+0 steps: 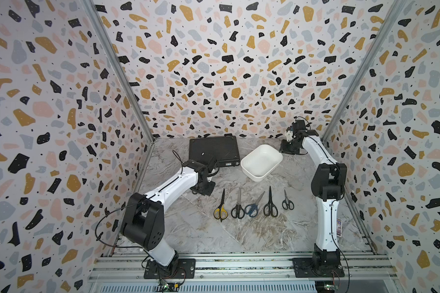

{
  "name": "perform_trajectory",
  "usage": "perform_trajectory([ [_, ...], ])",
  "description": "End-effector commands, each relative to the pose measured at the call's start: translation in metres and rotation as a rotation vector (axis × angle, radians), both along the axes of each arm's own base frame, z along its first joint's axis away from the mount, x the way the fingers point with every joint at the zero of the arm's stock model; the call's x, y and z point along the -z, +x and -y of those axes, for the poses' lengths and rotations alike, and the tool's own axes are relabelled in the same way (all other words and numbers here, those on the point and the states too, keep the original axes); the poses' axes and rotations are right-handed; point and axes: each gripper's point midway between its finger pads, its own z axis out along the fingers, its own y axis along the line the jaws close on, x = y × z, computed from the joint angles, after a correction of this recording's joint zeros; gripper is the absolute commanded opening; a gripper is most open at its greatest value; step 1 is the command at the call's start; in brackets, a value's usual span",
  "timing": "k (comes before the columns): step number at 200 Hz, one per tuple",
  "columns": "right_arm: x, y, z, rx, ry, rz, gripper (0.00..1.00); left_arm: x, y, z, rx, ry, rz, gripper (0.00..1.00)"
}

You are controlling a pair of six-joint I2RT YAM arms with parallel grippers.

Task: Take the scissors out of the storage box
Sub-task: Place the storage box at the center of the board, then place the scissors at the center of the board.

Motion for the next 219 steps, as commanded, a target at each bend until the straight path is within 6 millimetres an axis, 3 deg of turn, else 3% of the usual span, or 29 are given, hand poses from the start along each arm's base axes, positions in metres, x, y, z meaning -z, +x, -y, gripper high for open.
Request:
perform_trajectory([
  [1, -0.052, -0.001, 0.004, -0.004, 0.002, 0.096, 0.39, 0.014, -0.01, -0.008, -0.049, 0.022, -0.036, 0.0],
  [42, -0.069, -0.014, 0.0, -0.026, 0.024, 0.126, 0.39, 0.042, -0.038, -0.008, -0.117, -0.014, -0.131, 0.0],
  [85, -0.07, -0.023, -0.004, -0.051, 0.042, 0.122, 0.4, 0.068, -0.048, -0.007, -0.131, -0.013, -0.182, 0.0],
  [162, -0.071, -0.024, -0.012, -0.07, 0.051, 0.117, 0.4, 0.075, -0.071, 0.024, -0.083, -0.062, -0.241, 0.0],
  [216, -0.066, -0.024, -0.017, -0.09, 0.047, 0.103, 0.4, 0.074, -0.079, 0.023, -0.09, -0.051, -0.271, 0.0],
  [219, -0.066, -0.024, -0.016, -0.089, 0.046, 0.103, 0.4, 0.073, -0.079, 0.022, -0.091, -0.05, -0.268, 0.04],
])
